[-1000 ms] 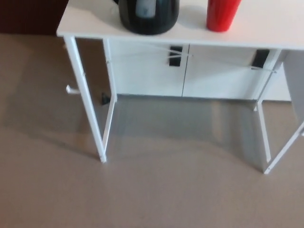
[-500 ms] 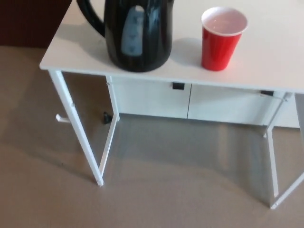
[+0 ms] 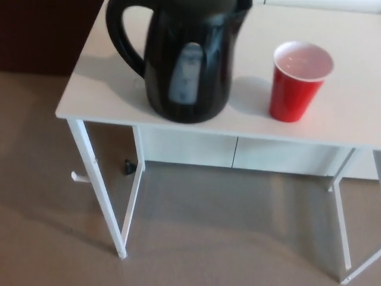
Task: The robot walk towards a table in front and uses its left hand to pick up the pot from the base and pour water to the cup on the right hand side
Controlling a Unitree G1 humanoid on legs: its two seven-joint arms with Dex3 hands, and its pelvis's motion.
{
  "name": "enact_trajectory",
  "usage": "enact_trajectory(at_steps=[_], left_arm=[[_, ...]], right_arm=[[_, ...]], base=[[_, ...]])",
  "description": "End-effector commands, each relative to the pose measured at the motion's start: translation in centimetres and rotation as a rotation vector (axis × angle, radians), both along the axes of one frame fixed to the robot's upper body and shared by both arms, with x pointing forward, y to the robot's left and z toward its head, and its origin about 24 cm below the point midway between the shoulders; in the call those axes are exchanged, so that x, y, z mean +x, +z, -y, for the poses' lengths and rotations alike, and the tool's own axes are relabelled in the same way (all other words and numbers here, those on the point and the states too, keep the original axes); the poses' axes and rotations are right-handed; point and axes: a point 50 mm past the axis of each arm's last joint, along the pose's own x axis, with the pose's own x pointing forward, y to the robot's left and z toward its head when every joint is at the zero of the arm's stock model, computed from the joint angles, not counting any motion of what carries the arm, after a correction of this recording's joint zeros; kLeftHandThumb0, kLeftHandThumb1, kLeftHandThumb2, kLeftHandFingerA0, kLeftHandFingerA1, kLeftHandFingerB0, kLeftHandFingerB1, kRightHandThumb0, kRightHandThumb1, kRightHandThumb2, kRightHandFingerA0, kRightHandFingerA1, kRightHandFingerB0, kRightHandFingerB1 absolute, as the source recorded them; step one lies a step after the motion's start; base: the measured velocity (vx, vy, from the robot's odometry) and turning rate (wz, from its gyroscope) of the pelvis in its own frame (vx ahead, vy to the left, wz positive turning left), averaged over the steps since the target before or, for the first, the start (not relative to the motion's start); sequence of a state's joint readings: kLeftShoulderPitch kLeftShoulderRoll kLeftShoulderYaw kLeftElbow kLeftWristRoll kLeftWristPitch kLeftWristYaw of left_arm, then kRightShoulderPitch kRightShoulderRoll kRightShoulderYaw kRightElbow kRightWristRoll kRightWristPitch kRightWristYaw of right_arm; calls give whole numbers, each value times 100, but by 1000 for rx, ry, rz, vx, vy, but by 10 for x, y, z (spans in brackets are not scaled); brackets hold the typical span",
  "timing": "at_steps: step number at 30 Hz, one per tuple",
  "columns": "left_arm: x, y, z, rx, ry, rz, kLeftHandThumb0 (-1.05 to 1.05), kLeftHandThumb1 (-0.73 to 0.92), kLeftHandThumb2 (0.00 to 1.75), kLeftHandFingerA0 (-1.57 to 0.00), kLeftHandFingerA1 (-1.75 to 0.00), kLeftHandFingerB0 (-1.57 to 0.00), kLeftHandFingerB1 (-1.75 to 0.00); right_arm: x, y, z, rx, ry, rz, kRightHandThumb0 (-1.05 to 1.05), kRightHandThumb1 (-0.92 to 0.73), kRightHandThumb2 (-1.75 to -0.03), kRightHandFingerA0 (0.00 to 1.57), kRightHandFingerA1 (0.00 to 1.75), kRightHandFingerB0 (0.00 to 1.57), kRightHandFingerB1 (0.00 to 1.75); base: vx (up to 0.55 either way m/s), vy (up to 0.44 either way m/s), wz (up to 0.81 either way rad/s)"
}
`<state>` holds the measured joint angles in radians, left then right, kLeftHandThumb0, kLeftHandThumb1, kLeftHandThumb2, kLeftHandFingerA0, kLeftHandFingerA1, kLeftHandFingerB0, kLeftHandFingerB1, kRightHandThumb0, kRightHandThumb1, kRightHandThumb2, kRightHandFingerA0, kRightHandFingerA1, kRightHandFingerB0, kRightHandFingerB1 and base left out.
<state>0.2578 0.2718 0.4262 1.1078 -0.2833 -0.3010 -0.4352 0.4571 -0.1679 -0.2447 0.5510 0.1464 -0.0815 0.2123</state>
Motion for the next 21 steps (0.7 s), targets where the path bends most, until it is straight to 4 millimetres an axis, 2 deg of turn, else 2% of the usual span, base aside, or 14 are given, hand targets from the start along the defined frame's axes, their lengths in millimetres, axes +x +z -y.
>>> enact_trajectory(at_steps=[1, 2, 5, 8, 9, 12, 14, 21], left_arm=[[9, 2, -1, 8, -10, 35, -31, 55, 57, -35, -35, -33, -31], [9, 3, -1, 15, -20, 45, -39, 49, 69, -31, -42, -31, -40], [10, 5, -3, 16, -13, 55, -39, 49, 70, -31, -42, -31, -40], [17, 7, -5, 15, -1, 78, -38, 47, 69, -33, -43, -32, -41], [18, 8, -5, 18, -5, 79, -32, 55, 57, -40, -35, -33, -31], [26, 8, -6, 20, 3, 96, -32, 55, 57, -40, -36, -33, -32], [22, 8, -6, 25, 2, 86, -31, 56, 57, -41, -36, -35, -32], [16, 7, -5, 14, 17, 76, -30, 55, 57, -42, -37, -36, -32]], right_arm=[[8, 4, 7, -24, 9, 8, -13, -36, -83, 36, 59, 18, 50], [12, 5, 8, -28, 18, 11, -11, -37, -83, 39, 60, 17, 50], [17, 8, 3, -25, 28, 24, -13, -36, -83, 36, 59, 17, 50], [26, 7, 2, -23, 35, 26, -14, -37, -83, 37, 59, 18, 50], [27, 7, 2, -22, 34, 28, -13, -37, -83, 37, 59, 19, 50], [38, 6, 1, -21, 21, 42, -12, -37, -83, 35, 58, 18, 50], [36, 5, 0, -22, 21, 34, -9, -39, -84, 41, 60, 18, 50], [32, 6, -1, -34, 39, 20, -12, -37, -84, 39, 59, 19, 50]], base=[[121, 70, 7], [165, 43, 4], [155, -16, 6], [161, -126, 11], [132, -166, 3], [119, -265, -7], [98, -214, -4], [67, -27, -5]])
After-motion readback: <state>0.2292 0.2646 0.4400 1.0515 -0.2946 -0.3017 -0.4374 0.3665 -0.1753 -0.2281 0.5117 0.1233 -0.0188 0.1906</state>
